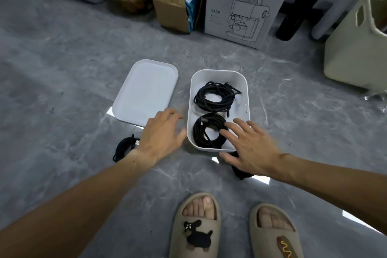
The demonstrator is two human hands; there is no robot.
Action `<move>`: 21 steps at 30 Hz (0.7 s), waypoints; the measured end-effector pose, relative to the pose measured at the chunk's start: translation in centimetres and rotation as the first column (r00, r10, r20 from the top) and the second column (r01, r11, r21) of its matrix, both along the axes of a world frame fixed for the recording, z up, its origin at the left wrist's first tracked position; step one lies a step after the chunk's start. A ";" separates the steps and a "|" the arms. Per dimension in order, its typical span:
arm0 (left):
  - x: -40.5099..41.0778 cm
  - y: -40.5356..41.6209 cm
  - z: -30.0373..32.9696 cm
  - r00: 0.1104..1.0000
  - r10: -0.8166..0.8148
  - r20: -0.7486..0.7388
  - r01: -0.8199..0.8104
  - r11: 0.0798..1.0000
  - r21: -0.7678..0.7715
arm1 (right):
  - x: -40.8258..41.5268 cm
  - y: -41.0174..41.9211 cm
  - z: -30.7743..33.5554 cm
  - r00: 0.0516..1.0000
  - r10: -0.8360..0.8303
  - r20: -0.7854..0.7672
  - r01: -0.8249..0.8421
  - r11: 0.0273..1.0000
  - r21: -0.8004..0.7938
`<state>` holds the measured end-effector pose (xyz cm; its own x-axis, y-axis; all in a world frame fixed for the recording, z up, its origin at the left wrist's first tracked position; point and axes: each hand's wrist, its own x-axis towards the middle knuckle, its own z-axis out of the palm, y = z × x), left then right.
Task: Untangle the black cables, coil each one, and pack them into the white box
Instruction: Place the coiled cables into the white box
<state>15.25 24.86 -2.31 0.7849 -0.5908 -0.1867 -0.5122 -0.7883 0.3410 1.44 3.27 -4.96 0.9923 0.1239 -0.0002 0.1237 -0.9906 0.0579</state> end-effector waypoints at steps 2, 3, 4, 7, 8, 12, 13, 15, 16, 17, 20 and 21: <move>0.6 1.9 -0.3 0.998 0.061 0.004 -0.061 0.998 0.010 | 1.0 0.9 -0.2 1.000 0.019 -0.004 -0.019 1.000 0.017; 0.9 2.9 -0.7 0.995 0.097 0.006 -0.097 0.995 0.017 | 1.4 1.3 -0.3 1.000 0.021 -0.008 -0.021 0.999 0.027; 1.2 4.0 -1.0 0.991 0.137 0.004 -0.137 0.990 0.029 | 1.8 1.7 -0.4 1.000 0.021 -0.015 -0.020 0.999 0.032; 1.9 7.1 -2.5 0.969 0.245 -0.021 -0.243 0.967 0.073 | 2.6 2.8 -1.1 0.999 0.012 -0.046 -0.011 1.000 0.023; 2.0 7.9 -2.9 0.962 0.271 -0.029 -0.268 0.959 0.092 | 2.8 3.0 -1.4 0.999 0.013 -0.051 -0.012 1.000 0.022; 1.7 10.3 -4.5 0.928 0.362 -0.093 -0.341 0.921 0.187 | 3.4 3.7 -2.4 0.998 0.028 -0.051 -0.026 0.999 0.041; 1.5 10.8 -4.9 0.921 0.373 -0.111 -0.345 0.915 0.209 | 3.5 3.9 -2.5 0.998 0.028 -0.053 -0.026 0.999 0.041; 1.2 11.4 -5.6 0.916 0.375 -0.141 -0.337 0.912 0.233 | 3.8 4.3 -2.7 0.998 0.024 -0.062 -0.022 0.999 0.039; 1.1 11.6 -6.0 0.914 0.375 -0.154 -0.334 0.912 0.237 | 3.9 4.5 -2.8 0.997 0.019 -0.068 -0.017 0.999 0.039; 1.0 11.7 -6.2 0.910 0.378 -0.170 -0.334 0.912 0.239 | 3.9 4.6 -2.9 0.997 0.011 -0.074 -0.008 0.999 0.037; 0.8 11.6 -6.7 0.903 0.385 -0.189 -0.334 0.908 0.254 | 4.0 4.9 -3.2 0.996 -0.008 -0.088 0.012 0.999 0.040; 0.9 11.5 -6.7 0.904 0.386 -0.183 -0.337 0.908 0.248 | 4.0 4.9 -3.3 0.996 -0.009 -0.089 0.013 0.999 0.042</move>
<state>16.11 36.36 -9.02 0.8603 -0.2035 -0.4674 -0.1083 -0.9689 0.2225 5.45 8.14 -8.22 0.9899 0.1146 -0.0837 0.1154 -0.9933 0.0053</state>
